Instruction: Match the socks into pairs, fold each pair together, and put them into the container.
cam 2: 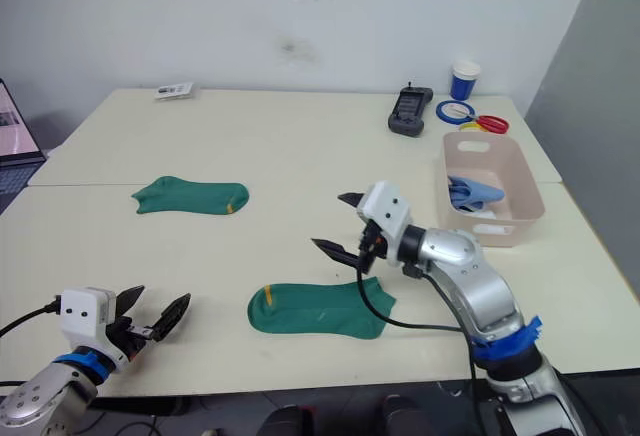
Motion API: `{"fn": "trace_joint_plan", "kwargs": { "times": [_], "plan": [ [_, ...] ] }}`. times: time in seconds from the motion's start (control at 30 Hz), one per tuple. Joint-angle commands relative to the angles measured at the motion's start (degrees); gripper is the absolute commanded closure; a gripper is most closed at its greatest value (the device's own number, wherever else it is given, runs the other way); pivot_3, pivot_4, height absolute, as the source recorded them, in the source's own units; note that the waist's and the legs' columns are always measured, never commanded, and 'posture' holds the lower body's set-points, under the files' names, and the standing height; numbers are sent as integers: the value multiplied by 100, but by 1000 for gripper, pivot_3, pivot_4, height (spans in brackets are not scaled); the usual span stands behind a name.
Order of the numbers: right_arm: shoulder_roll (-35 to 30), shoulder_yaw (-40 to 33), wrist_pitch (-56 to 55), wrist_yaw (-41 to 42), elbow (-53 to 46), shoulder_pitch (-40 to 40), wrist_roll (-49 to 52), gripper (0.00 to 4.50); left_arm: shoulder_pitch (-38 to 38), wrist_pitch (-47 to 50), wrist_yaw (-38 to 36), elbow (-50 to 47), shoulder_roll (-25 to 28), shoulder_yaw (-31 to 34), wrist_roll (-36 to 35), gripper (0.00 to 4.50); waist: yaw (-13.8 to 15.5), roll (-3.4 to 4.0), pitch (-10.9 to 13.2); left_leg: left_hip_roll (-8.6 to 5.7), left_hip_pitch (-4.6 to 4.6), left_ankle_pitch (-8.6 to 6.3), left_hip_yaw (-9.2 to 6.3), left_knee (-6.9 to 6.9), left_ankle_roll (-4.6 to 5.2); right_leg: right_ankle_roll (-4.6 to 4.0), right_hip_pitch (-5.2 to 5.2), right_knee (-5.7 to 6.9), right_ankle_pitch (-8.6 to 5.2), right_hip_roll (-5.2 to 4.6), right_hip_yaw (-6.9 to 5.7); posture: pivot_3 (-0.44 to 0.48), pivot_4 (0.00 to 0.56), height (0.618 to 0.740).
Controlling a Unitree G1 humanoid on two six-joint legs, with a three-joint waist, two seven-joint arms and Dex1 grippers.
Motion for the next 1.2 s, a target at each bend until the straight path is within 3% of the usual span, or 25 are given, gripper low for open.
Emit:
{"fn": "trace_joint_plan", "kwargs": {
  "times": [0.03,0.23,0.4,0.6,0.8,0.97,1.2],
  "plan": [
    [-20,-33,-43,-34,-66,27,-31,0,-195,-44,185,-324,107,11,113,19,12,2,1,-1,0,0,1,0,0,1,0,1,0,-9,0,0,150,740],
    [-88,-116,35,-77,-159,92,-70,0,-1751,228,373,519,603,-723,746,19,11,2,1,-19,5,0,6,3,0,16,6,4,9,-20,-1,0,150,740],
    [-173,-173,126,-185,-248,135,-126,0,-3501,165,216,2216,791,-1471,1246,19,-6,-1,0,-24,0,0,6,3,0,17,4,-5,10,9,2,0,150,740],
    [-284,-218,301,-354,-535,290,-139,0,-5147,-178,113,4416,641,-2109,1759,19,-20,0,0,-16,-2,0,1,3,0,16,-1,5,10,24,-3,0,150,740],
    [-354,-266,453,-498,-724,371,-126,0,-6061,-515,201,6032,437,-2290,2006,19,-9,-1,0,-19,-4,0,5,7,0,17,-1,5,11,23,-3,0,150,740],
    [-395,-301,535,-583,-844,453,-115,0,-6442,-653,205,6661,284,-2212,1956,1209,-6,-1,0,-22,-2,1,3,7,0,19,0,11,12,22,-6,0,150,740],
    [-398,-300,551,-598,-863,447,-115,0,-6538,-815,226,6817,271,-2115,1883,3581,-24,-1,0,-19,1,1,3,8,-1,20,-1,15,12,23,-5,0,150,740]
  ]
}}
